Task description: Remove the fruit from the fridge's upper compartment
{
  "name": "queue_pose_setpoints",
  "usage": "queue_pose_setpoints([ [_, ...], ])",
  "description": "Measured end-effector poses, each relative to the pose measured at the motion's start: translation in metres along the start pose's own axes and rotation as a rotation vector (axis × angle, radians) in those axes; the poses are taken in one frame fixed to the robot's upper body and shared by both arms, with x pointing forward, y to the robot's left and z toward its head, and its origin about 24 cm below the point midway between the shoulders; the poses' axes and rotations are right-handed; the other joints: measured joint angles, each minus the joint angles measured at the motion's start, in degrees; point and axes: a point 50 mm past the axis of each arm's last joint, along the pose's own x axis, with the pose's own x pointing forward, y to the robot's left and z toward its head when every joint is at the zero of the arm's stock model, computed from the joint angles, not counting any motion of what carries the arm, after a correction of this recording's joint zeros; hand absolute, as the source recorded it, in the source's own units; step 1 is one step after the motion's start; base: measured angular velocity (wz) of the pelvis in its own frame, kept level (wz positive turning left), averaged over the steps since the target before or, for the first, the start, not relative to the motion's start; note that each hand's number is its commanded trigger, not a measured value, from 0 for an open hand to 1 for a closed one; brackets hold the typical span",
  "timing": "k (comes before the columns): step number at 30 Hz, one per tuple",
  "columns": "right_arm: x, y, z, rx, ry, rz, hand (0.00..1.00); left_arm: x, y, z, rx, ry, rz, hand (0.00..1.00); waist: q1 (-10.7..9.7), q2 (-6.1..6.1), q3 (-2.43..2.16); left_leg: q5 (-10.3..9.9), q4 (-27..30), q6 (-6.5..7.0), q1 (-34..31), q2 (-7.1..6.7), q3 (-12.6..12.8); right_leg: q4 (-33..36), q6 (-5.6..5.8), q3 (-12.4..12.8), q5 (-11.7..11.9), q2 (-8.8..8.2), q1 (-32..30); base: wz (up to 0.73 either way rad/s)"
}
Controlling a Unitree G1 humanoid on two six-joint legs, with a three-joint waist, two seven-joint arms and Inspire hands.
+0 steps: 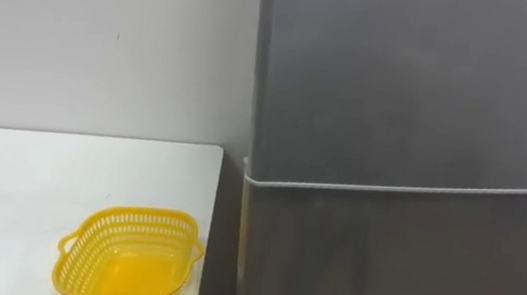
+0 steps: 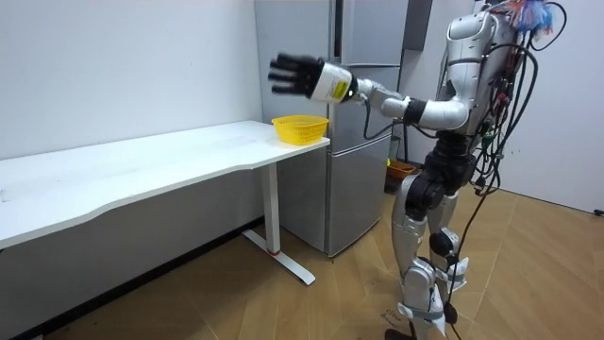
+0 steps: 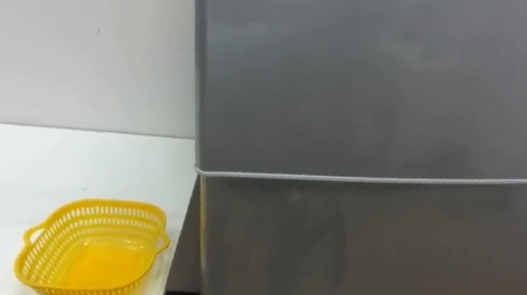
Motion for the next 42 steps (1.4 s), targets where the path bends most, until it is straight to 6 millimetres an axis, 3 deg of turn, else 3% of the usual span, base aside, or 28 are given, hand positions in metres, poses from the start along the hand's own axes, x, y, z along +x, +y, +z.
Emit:
queue_pose_setpoints([
  [6,0.0,0.001,0.0,0.003,0.004,0.031,0.0,-0.001,-0.034,0.01,-0.061,-0.031,-0.26,0.0,-1.38,-0.34,0.53,0.0,-0.01,0.0,-0.53,-0.02,-0.04,-0.17,0.01,-0.05,0.0,0.02,0.12,0.0],
  [12,0.002,0.001,0.006,0.001,-0.009,0.058,0.0,-0.01,-0.065,0.012,-0.117,0.005,-0.554,0.0,-2.44,-0.48,0.37,0.0,0.02,0.0,-0.9,-0.03,-0.08,-0.03,0.0,0.28,0.0,0.02,-0.56,-0.03],
  [16,0.003,-0.003,0.008,-0.007,-0.001,0.076,0.0,-0.013,-0.084,0.014,-0.187,0.046,-0.729,0.0,-3.01,0.08,0.13,0.0,0.03,0.0,-0.93,-0.01,0.07,0.19,-0.02,0.66,0.01,0.04,-1.15,-0.06],
  [27,0.004,-0.008,0.011,-0.04,0.023,0.075,0.0,-0.02,-0.114,0.032,-0.26,0.012,-1.078,0.0,-3.74,0.65,0.03,0.0,0.02,0.0,-1.14,0.0,0.51,0.22,-0.02,2.09,0.01,0.18,-1.39,-0.03],
  [30,0.004,-0.01,0.012,-0.042,0.031,0.064,0.0,-0.023,-0.117,0.031,-0.271,0.034,-1.138,0.0,-4.09,1.22,0.09,0.0,0.04,0.0,-1.15,-0.02,0.72,0.21,-0.02,2.96,0.01,0.2,-1.45,-0.01],
  [34,0.004,-0.015,0.013,-0.029,0.034,0.047,0.0,-0.028,-0.119,0.028,-0.283,0.067,-1.216,0.0,-5.08,1.91,-0.21,0.0,0.05,0.0,-1.13,-0.01,0.83,0.33,-0.02,3.22,0.01,0.2,-1.79,0.0],
  [42,0.004,-0.018,0.009,-0.062,0.066,0.038,0.0,-0.042,-0.127,0.024,-0.288,0.12,-1.376,0.0,-6.66,2.19,-0.24,0.0,0.05,0.0,-1.1,-0.02,0.93,1.0,-0.02,3.84,0.01,0.14,-2.28,-0.02],
])
